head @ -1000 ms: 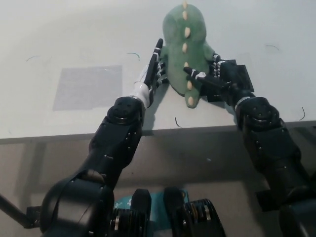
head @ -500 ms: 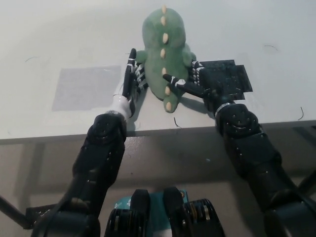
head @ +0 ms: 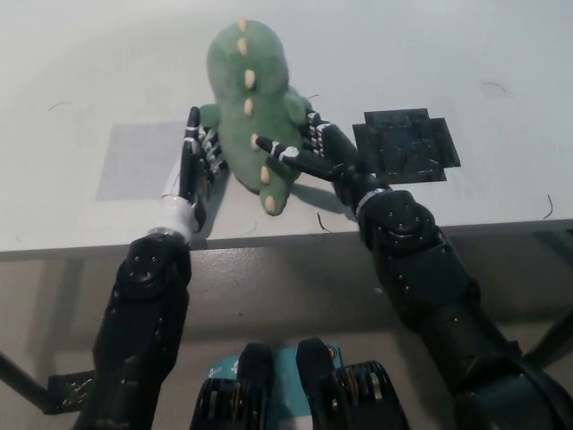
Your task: Use both hands to pick up a dinasour on the right side and move it to the left side
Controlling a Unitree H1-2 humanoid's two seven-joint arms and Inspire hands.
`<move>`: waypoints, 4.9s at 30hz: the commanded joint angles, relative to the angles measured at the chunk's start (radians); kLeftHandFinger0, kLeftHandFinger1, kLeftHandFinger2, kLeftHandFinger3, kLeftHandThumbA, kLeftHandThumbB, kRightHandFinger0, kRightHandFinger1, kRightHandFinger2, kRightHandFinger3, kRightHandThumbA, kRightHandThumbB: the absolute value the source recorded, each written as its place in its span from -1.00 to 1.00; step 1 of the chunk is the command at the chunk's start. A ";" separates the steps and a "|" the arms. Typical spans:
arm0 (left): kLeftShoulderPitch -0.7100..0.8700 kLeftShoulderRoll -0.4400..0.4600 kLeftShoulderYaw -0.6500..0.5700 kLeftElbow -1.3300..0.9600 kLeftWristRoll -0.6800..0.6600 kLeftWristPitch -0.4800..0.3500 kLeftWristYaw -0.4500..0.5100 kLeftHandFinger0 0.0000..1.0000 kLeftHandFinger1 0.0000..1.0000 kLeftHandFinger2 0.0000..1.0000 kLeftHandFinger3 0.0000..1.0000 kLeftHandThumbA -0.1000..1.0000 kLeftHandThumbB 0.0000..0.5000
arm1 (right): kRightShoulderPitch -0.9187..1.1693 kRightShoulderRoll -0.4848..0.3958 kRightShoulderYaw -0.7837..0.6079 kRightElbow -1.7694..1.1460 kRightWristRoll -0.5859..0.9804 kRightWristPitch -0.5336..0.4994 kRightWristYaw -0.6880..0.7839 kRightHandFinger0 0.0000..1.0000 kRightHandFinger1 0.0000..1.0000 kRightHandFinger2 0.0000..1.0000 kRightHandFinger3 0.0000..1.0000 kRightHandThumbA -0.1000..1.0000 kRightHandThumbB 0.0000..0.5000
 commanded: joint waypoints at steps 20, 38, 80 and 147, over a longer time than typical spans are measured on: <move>0.130 0.038 0.001 -0.409 0.014 0.091 0.030 1.00 1.00 1.00 1.00 1.00 0.50 | -0.030 0.069 0.097 -0.216 -0.004 0.064 0.140 1.00 1.00 1.00 1.00 1.00 0.29; 0.141 0.042 0.025 -0.408 0.001 0.064 0.023 1.00 1.00 1.00 1.00 1.00 0.41 | -0.043 0.075 0.116 -0.209 -0.021 0.059 0.142 1.00 1.00 1.00 1.00 1.00 0.08; 0.064 0.086 0.063 -0.243 0.018 0.022 0.055 1.00 1.00 1.00 1.00 1.00 0.61 | -0.088 -0.006 0.025 -0.097 0.018 0.024 0.154 1.00 1.00 1.00 1.00 1.00 0.45; 0.519 0.154 0.073 -0.782 -0.058 -0.001 -0.055 1.00 1.00 1.00 1.00 1.00 0.76 | 0.501 -0.427 -0.288 -0.981 0.243 0.111 0.264 1.00 1.00 1.00 1.00 1.00 0.33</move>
